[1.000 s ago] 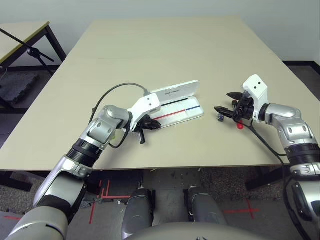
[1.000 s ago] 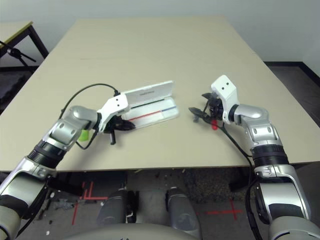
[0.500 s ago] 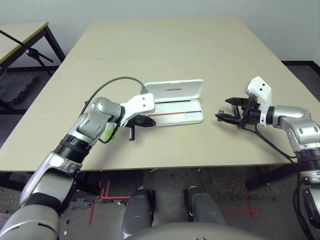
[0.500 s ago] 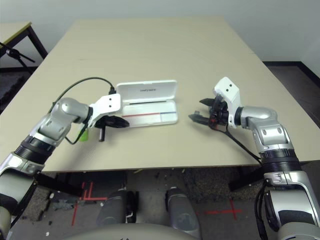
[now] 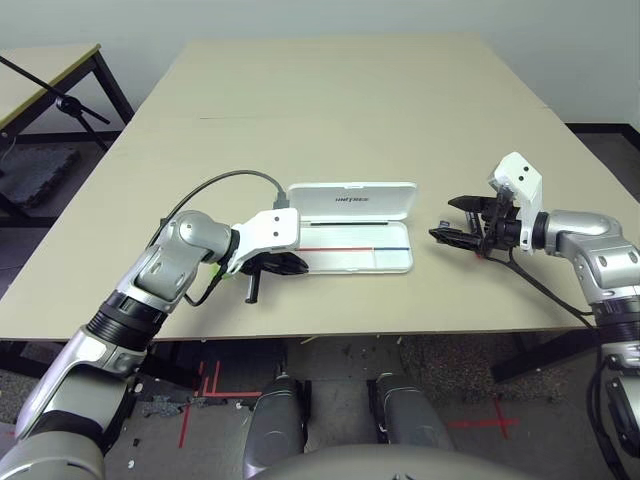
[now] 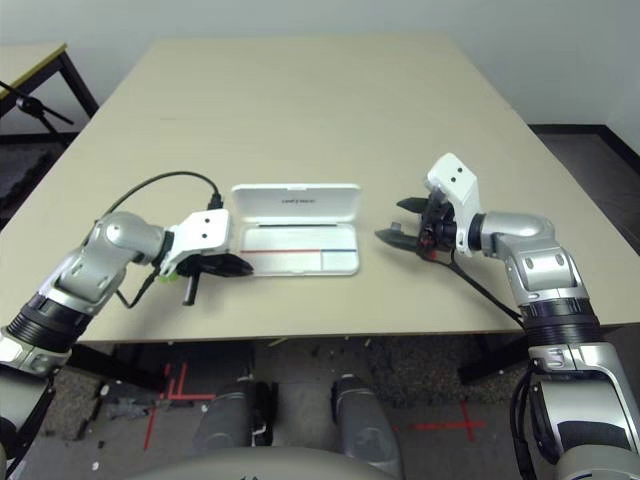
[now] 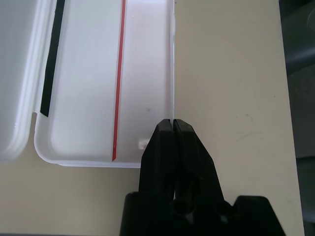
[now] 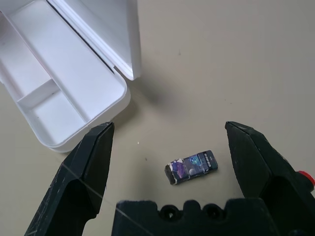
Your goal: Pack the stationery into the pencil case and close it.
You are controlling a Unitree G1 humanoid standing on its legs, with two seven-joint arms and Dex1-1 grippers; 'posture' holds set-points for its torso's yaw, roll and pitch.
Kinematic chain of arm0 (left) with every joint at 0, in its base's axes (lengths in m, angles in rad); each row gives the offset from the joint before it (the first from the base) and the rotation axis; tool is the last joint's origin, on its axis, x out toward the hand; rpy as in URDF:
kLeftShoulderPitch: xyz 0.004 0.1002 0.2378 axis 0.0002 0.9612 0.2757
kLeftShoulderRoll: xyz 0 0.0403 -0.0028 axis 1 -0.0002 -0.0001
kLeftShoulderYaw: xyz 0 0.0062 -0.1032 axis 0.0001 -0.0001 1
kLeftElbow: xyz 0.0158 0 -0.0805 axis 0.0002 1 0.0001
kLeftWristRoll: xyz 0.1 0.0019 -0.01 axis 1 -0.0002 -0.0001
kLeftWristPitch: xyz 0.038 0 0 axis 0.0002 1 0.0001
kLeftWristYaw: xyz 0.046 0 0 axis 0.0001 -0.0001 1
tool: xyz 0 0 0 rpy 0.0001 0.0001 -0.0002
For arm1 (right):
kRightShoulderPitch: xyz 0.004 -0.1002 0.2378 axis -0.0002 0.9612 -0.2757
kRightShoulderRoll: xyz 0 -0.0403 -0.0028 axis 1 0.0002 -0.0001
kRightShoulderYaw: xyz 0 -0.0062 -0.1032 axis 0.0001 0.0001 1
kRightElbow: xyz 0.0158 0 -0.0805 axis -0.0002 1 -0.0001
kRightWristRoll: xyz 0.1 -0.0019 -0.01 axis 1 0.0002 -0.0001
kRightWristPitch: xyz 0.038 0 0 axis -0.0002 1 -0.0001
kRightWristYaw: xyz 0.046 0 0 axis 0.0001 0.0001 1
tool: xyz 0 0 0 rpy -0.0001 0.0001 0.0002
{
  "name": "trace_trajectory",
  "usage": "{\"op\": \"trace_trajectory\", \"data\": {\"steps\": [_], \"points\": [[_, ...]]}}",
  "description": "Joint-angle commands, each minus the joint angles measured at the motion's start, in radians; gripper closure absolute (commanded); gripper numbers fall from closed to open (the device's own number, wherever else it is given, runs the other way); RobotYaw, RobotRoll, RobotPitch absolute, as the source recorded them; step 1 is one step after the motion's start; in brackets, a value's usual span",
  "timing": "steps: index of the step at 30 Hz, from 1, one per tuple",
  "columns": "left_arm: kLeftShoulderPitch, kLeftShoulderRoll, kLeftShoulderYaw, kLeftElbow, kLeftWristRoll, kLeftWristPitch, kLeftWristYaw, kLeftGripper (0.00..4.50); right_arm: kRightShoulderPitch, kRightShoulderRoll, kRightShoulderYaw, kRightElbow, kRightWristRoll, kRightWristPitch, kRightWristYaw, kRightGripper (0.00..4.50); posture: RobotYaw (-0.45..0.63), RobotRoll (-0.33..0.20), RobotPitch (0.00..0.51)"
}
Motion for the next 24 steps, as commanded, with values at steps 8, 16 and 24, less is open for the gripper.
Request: {"op": "trace_trajectory", "data": {"steps": [8, 16, 24], "points": [[0.053, 0.013, 0.025, -0.034, -0.005, 0.004, 0.015, 4.45, -0.037, 0.010, 0.018, 0.057, -0.023, -0.032, -0.002, 0.00, -0.12, 0.000, 0.028], [0.072, 0.021, 0.022, -0.032, 0.000, -0.009, 0.010, 4.45, -0.042, 0.020, 0.023, 0.068, -0.030, -0.042, -0.003, 0.00, -0.12, 0.000, 0.032], [0.081, 0.032, 0.017, -0.018, 0.003, -0.032, -0.003, 4.45, -0.029, 0.027, 0.026, 0.074, -0.038, -0.053, -0.006, 0.00, -0.12, 0.000, 0.040]]}}
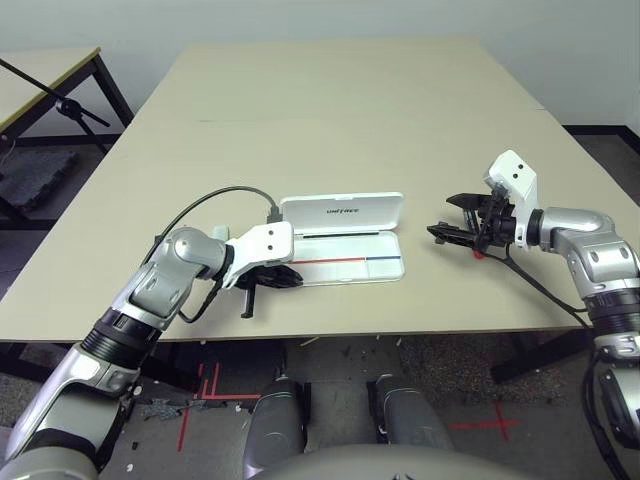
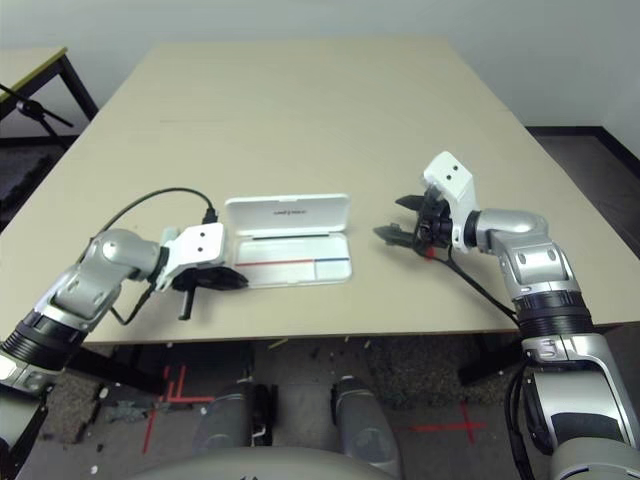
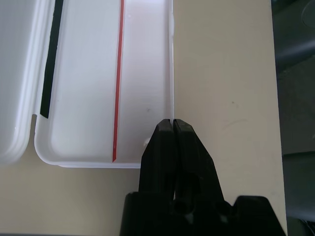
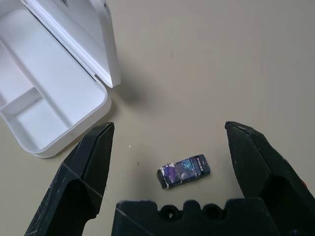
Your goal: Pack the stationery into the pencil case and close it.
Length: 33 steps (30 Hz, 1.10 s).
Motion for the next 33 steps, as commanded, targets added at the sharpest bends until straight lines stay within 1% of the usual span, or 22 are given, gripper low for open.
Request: {"op": "trace_trajectory", "data": {"steps": [1, 8, 11, 15, 18, 19, 21, 28, 33], "points": [[0.010, 0.013, 0.002, 0.009, 0.007, -0.023, -0.009, 4.45, 0.004, 0.008, 0.011, 0.012, -0.009, -0.016, -0.002, 0.00, -0.12, 0.000, 0.040], [-0.006, 0.005, -0.006, 0.044, 0.024, -0.052, -0.003, 4.45, 0.003, 0.015, 0.010, 0.010, -0.016, -0.015, -0.005, 0.00, -0.12, 0.000, 0.044], [-0.007, 0.006, -0.005, 0.048, 0.029, -0.059, -0.001, 3.82, 0.004, 0.014, 0.009, 0.009, -0.018, -0.015, -0.007, 0.00, -0.12, 0.000, 0.044], [0.001, 0.011, 0.004, 0.034, 0.024, -0.061, -0.001, 2.28, 0.004, 0.017, 0.008, 0.015, -0.022, -0.021, -0.015, 0.00, -0.12, 0.000, 0.046], [0.014, 0.024, 0.032, -0.016, -0.015, -0.044, -0.014, 1.14, 0.001, 0.018, 0.009, 0.022, -0.023, -0.024, -0.017, 0.00, -0.12, 0.000, 0.046], [0.018, 0.029, 0.039, -0.031, -0.025, -0.037, -0.014, 0.82, -0.001, 0.018, 0.010, 0.025, -0.023, -0.025, -0.018, 0.00, -0.12, 0.000, 0.046], [0.028, 0.041, 0.056, -0.058, -0.042, -0.032, -0.017, 0.02, -0.005, 0.018, 0.011, 0.033, -0.025, -0.029, -0.017, 0.00, -0.11, 0.000, 0.046], [0.044, 0.074, 0.176, -0.143, -0.146, 0.014, -0.013, 0.02, -0.017, 0.016, -0.001, 0.044, -0.013, -0.035, -0.003, 0.00, -0.11, 0.000, 0.045], [0.044, 0.090, 0.212, -0.162, -0.173, 0.022, -0.011, 0.02, -0.008, 0.018, -0.009, 0.004, 0.005, -0.012, -0.003, 0.00, -0.10, 0.000, 0.051]]}}
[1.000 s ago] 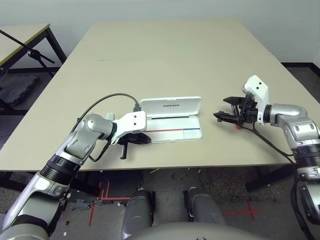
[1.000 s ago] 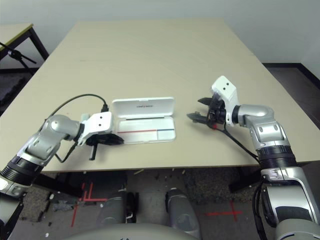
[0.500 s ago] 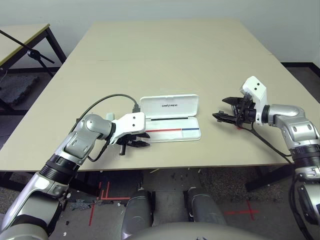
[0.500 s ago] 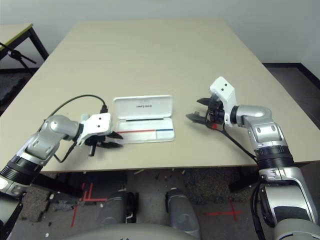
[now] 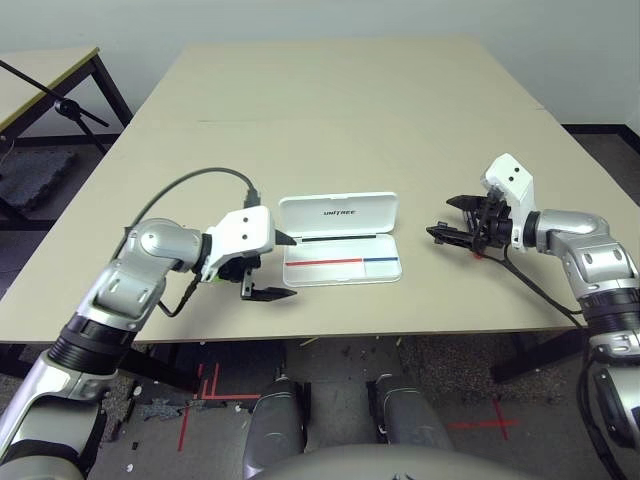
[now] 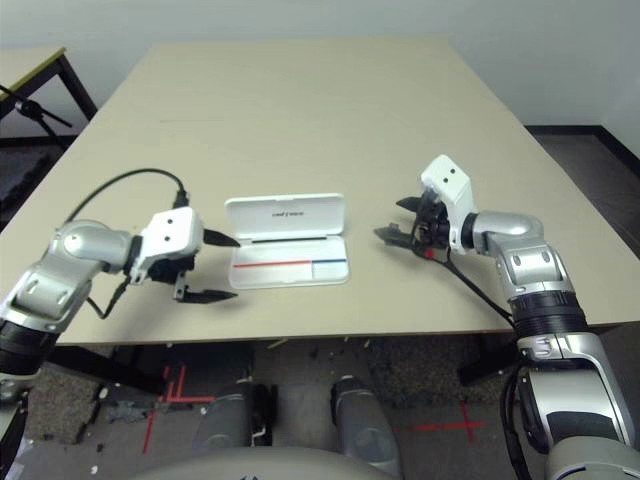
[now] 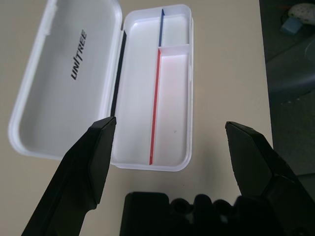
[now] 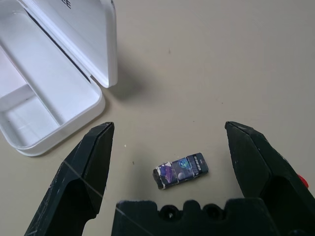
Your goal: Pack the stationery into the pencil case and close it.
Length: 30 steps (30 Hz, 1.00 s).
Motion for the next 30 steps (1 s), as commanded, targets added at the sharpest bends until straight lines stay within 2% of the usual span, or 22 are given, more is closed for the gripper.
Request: {"op": "trace_trajectory", "data": {"steps": [1, 3, 8, 11, 15, 19, 23, 30], "points": [[0.008, 0.014, 0.021, -0.028, -0.027, 0.016, 0.001, 0.02, -0.001, 0.006, -0.013, -0.041, 0.021, 0.026, -0.008, 0.00, -0.11, 0.000, 0.054], [0.008, 0.013, 0.019, -0.040, -0.033, 0.027, 0.006, 0.02, -0.004, 0.017, -0.026, -0.060, 0.012, 0.061, -0.071, 0.00, -0.11, 0.000, 0.054], [0.014, 0.002, 0.002, -0.068, -0.037, 0.048, 0.019, 0.02, -0.034, 0.095, -0.128, -0.131, 0.019, 0.228, -0.343, 0.00, -0.13, 0.000, 0.062], [0.011, -0.012, -0.017, -0.060, -0.033, 0.045, 0.020, 0.02, -0.087, 0.161, -0.227, -0.199, 0.056, 0.447, -0.530, 0.00, -0.13, 0.000, 0.063], [0.005, -0.031, -0.035, -0.025, -0.020, 0.019, 0.018, 0.02, -0.126, 0.178, -0.287, -0.215, 0.036, 0.641, -0.685, 0.00, -0.14, 0.000, 0.061], [0.001, -0.037, -0.047, 0.008, -0.009, -0.012, 0.014, 0.02, -0.130, 0.170, -0.308, -0.193, 0.030, 0.729, -0.750, 0.00, -0.15, 0.000, 0.058], [-0.001, -0.043, -0.059, 0.043, 0.004, -0.049, 0.014, 0.02, -0.120, 0.159, -0.311, -0.199, 0.052, 0.790, -0.748, 0.00, -0.15, 0.000, 0.053], [0.019, -0.055, -0.067, 0.065, 0.020, -0.093, 0.018, 0.02, -0.103, 0.156, -0.305, -0.158, 0.056, 0.809, -0.742, 0.00, -0.14, 0.000, 0.049]]}}
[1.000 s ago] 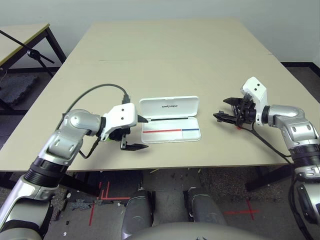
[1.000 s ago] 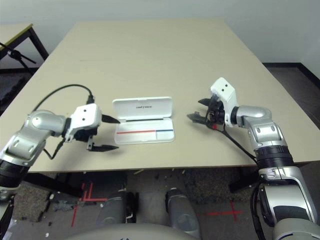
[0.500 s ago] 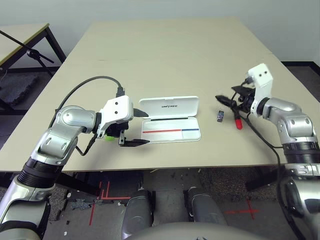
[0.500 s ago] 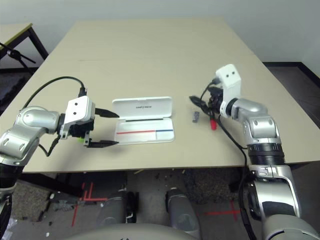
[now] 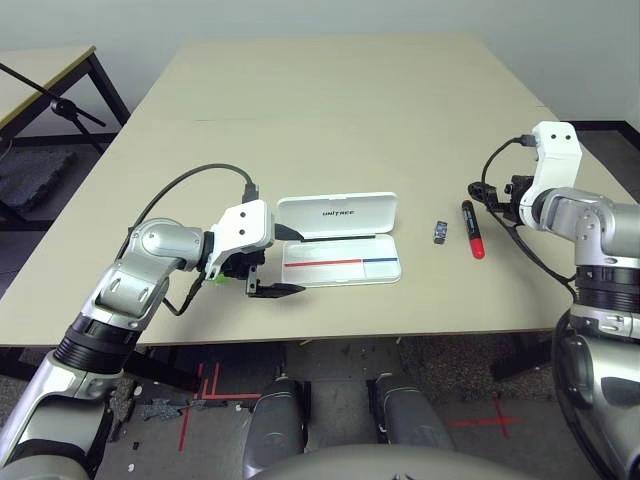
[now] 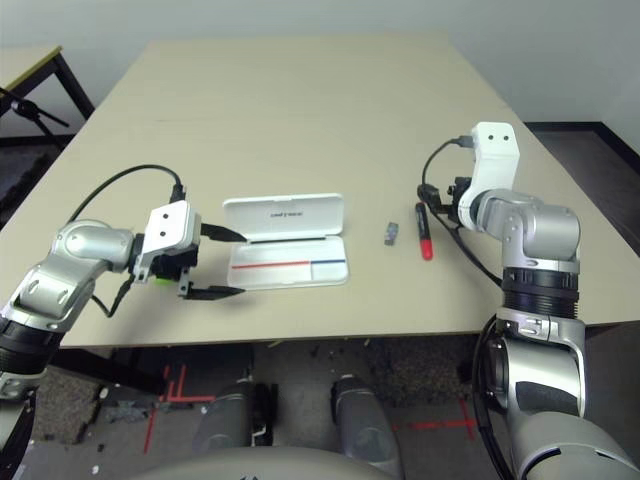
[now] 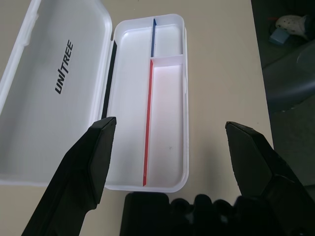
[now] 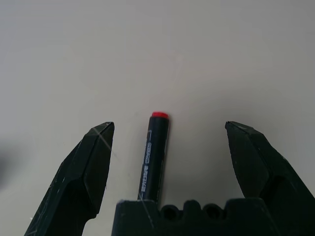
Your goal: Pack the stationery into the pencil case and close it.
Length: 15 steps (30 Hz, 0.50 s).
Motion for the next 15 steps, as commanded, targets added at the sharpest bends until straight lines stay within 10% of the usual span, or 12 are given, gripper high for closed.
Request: {"op": "trace_trajectory", "data": {"steps": [1, 15], "points": [[0.022, -0.003, -0.015, 0.015, 0.019, -0.023, 0.003, 0.02, 0.017, 0.000, 0.002, 0.037, 0.011, 0.010, 0.008, 0.00, -0.13, 0.000, 0.048], [0.020, -0.001, -0.017, -0.037, 0.011, 0.022, 0.010, 0.02, 0.062, 0.035, 0.020, 0.088, 0.015, 0.019, 0.011, 0.00, -0.13, 0.000, 0.053]]}}
